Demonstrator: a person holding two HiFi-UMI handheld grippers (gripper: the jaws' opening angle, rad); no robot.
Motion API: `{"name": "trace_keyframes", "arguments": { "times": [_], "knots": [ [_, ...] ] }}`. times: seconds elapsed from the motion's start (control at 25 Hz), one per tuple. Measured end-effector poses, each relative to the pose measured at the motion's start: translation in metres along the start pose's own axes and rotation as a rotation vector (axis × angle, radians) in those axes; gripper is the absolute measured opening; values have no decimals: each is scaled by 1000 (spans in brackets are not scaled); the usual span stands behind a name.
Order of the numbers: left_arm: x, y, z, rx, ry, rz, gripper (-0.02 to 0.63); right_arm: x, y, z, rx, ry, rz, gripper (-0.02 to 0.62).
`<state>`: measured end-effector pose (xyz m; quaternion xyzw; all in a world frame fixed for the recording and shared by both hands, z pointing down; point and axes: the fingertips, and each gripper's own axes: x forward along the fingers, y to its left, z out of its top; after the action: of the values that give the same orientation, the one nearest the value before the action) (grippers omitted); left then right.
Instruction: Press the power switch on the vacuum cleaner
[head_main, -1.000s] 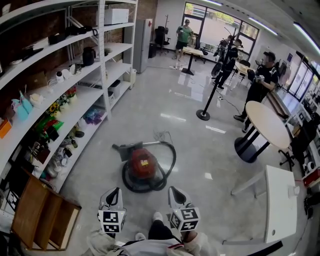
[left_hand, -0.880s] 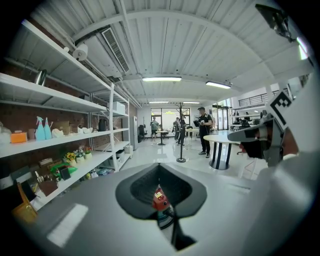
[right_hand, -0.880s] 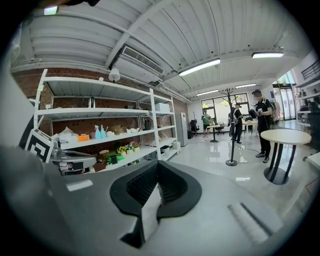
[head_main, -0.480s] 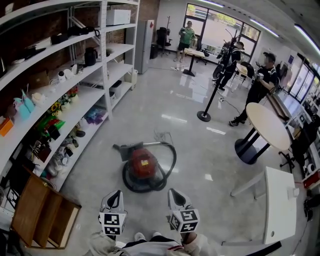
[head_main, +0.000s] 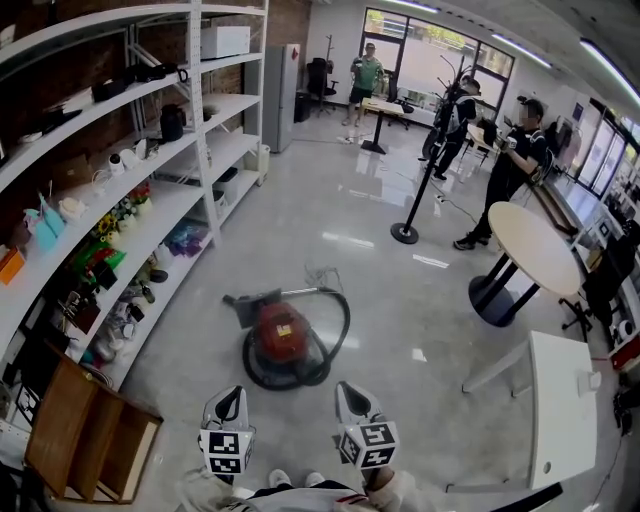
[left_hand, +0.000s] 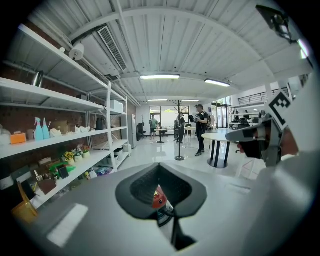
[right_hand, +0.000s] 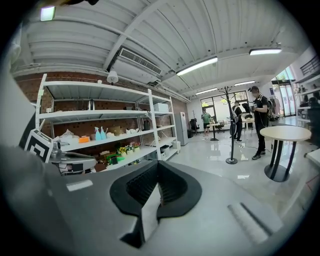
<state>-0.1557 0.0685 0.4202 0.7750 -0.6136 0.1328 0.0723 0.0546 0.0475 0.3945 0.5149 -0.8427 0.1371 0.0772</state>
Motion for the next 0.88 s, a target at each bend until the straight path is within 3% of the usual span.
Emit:
{"name": "trace_keyframes", "arguments": {
  "times": [0.88],
  "knots": [
    [-2, -34, 6, 9, -6, 12, 0, -19, -13, 1, -4, -23, 44, -2]
  ]
}}
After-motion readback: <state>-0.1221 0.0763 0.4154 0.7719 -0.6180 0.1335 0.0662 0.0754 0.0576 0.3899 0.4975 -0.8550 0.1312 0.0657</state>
